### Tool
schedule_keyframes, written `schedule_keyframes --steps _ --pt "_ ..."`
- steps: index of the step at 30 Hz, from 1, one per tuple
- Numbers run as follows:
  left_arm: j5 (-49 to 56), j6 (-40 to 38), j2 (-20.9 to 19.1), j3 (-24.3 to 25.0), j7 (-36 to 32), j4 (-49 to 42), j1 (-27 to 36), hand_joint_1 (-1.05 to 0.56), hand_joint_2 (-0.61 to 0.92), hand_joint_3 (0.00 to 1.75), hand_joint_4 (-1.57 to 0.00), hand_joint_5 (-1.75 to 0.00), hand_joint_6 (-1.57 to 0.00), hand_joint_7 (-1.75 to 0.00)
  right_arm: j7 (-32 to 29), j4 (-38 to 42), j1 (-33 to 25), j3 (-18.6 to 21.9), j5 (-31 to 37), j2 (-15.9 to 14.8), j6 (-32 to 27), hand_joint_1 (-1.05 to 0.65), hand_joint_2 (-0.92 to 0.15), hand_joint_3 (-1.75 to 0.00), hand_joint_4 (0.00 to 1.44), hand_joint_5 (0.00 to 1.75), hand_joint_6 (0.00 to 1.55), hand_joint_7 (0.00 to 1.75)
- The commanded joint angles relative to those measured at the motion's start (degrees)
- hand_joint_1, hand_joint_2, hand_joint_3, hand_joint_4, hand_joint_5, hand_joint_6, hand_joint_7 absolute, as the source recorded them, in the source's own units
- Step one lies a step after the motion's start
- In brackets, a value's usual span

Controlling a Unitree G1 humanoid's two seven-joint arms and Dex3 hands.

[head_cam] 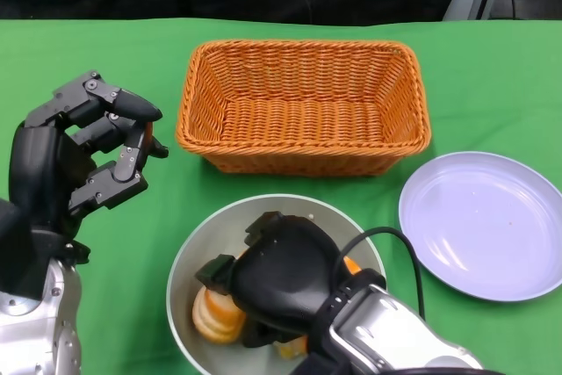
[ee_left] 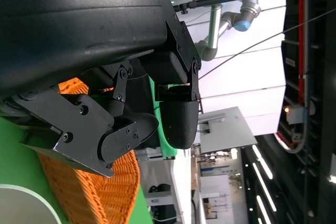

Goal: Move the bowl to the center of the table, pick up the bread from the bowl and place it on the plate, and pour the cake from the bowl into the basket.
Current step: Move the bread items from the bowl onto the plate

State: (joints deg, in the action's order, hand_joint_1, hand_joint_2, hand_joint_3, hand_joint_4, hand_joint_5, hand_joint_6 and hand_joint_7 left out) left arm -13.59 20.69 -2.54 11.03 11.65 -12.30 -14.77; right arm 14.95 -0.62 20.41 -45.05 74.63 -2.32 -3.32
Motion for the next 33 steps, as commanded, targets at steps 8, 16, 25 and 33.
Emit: schedule_keyframes --steps 8,16,25,33 --pt "-2.34 -2.25 -0.96 0.04 1.61 4.26 1.11 -0.07 0.63 0.98 -0.79 -1.47 -0.85 -1.17 -4.72 13.29 3.74 -3.33 -0.26 0.47 -0.37 -0.79 -0.92 -0.11 0.61 0.24 0.56 0.01" --pt "-2.17 -1.46 -0.88 0.05 2.14 3.76 1.07 -0.07 0.63 0.99 -0.78 -1.46 -0.84 -1.18 -15.38 18.31 4.65 -3.62 -4.45 -0.93 4.94 -0.44 -0.85 -0.01 0.67 0.78 0.74 0.04" --pt "-2.51 -1.25 -0.67 0.03 2.66 2.62 0.66 -0.06 0.65 0.95 -0.77 -1.47 -0.83 -1.17 -26.55 21.17 5.54 -1.90 -10.40 -2.74 12.14 -0.35 -0.88 0.00 0.82 1.10 1.03 0.02" --pt "-2.42 -0.12 -0.75 0.23 2.64 1.26 0.27 -0.05 0.66 0.93 -0.77 -1.46 -0.84 -1.16 -31.18 20.01 6.00 -0.90 -10.51 -4.47 13.89 -0.39 -0.89 -0.01 0.87 1.00 1.06 0.01"
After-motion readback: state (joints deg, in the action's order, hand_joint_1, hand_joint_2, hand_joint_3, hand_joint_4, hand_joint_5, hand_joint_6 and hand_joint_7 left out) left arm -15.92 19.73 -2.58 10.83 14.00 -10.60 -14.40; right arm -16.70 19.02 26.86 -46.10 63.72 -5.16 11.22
